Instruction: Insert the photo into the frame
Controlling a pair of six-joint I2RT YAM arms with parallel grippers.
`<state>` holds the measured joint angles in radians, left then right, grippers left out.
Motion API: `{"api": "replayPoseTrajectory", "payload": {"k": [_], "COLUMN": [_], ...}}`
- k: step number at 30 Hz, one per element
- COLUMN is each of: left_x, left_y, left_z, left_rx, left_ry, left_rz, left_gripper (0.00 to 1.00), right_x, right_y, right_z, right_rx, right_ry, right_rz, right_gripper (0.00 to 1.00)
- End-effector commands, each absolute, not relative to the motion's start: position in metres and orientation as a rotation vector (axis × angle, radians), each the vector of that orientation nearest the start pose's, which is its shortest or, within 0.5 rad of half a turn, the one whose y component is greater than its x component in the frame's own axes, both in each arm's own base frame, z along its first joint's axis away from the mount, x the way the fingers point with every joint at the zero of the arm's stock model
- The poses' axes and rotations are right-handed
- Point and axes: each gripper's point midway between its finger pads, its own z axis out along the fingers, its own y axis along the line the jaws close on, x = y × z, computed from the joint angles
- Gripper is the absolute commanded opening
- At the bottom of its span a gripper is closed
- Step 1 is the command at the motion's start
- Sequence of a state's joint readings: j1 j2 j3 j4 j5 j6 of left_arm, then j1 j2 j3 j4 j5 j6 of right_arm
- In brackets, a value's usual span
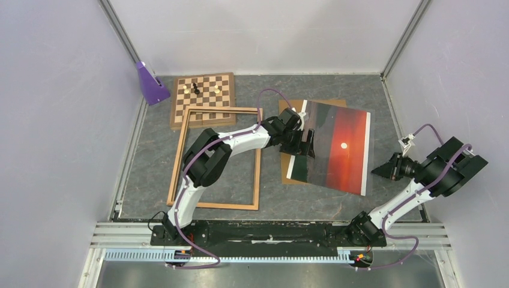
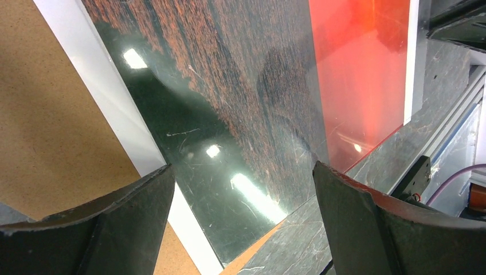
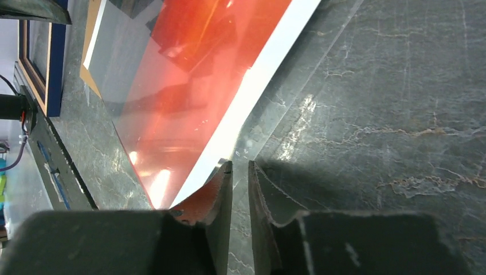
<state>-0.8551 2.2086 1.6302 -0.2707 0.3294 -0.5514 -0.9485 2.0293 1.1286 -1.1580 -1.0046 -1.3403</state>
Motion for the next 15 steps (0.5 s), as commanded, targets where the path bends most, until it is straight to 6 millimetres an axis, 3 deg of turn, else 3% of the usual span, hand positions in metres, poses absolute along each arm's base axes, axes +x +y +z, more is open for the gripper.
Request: {"api": "replayPoseTrajectory", "payload": {"k": [1, 10, 15], "left_x": [0.277, 0.277, 0.277], "left_y": [-0.448, -0.449, -0.448], "left_z": [-0.001, -0.003, -0.003], "left_rx": [0.616, 0.617, 0.623], "left_ry": [2.665, 2.67, 2.664], "left_rz": [-0.895, -0.892, -0.888], "left_gripper": [0.98, 0.98, 0.98], "right_x": [0.252, 0.254, 0.252], "right_y": [-0.113, -0.127, -0.132], "right_z": [0.012, -0.003, -0.01], "right_rx": [-0.032, -0.012, -0.004], "right_ry": [2.19, 2.266, 2.307], "right_rz": [1.08, 0.991, 0.94], "right_gripper": [0.21, 0.42, 0.44]}}
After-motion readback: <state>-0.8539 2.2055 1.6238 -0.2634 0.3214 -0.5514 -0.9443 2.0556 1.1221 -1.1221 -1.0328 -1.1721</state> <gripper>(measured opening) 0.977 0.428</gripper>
